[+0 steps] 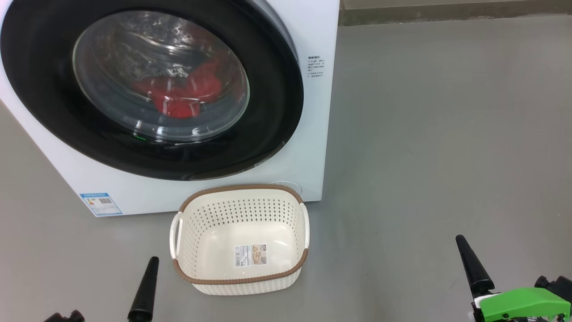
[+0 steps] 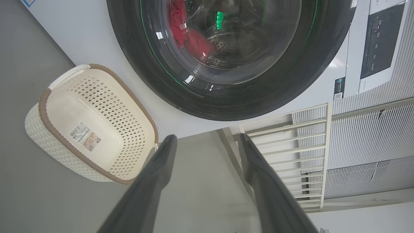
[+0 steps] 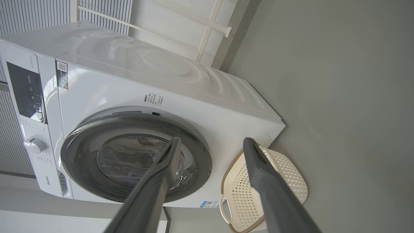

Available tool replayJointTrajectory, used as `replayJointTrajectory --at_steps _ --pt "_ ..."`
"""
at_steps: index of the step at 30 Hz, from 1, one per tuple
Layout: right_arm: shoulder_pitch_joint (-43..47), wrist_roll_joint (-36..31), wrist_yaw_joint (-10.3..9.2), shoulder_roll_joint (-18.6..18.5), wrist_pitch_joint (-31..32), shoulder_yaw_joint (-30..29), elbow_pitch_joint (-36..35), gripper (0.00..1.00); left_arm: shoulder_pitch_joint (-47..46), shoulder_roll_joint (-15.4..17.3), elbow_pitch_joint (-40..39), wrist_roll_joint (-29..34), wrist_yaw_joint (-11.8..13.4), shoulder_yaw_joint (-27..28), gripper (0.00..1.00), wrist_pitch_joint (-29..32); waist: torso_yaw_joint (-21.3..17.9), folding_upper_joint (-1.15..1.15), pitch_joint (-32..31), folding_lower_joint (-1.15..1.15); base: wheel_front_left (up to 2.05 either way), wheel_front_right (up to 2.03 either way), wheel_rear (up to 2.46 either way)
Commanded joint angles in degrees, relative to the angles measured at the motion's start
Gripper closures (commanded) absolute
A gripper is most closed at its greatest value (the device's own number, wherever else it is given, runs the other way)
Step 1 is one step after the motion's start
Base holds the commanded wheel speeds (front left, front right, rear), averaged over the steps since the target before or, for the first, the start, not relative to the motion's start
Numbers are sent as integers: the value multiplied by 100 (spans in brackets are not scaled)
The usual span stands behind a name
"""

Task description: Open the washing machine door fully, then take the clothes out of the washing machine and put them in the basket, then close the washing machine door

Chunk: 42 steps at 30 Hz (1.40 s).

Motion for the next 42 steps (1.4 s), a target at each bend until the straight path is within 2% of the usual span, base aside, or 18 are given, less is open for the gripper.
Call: replayJointTrajectory --at_steps 1,13,42 --pt "-60 -190 1 -91 -59 71 -182 0 -22 76 -201 199 -14 44 0 -67 1 0 3 -1 0 0 0" --pt "11 -1132 1 -107 -261 134 -265 0 44 77 -384 1324 -18 57 0 -268 -2 0 19 -1 0 0 0" --pt "241 -3001 2 -108 -732 183 -508 0 163 135 -683 3334 -27 -115 0 -738 0 0 61 -1 0 0 0"
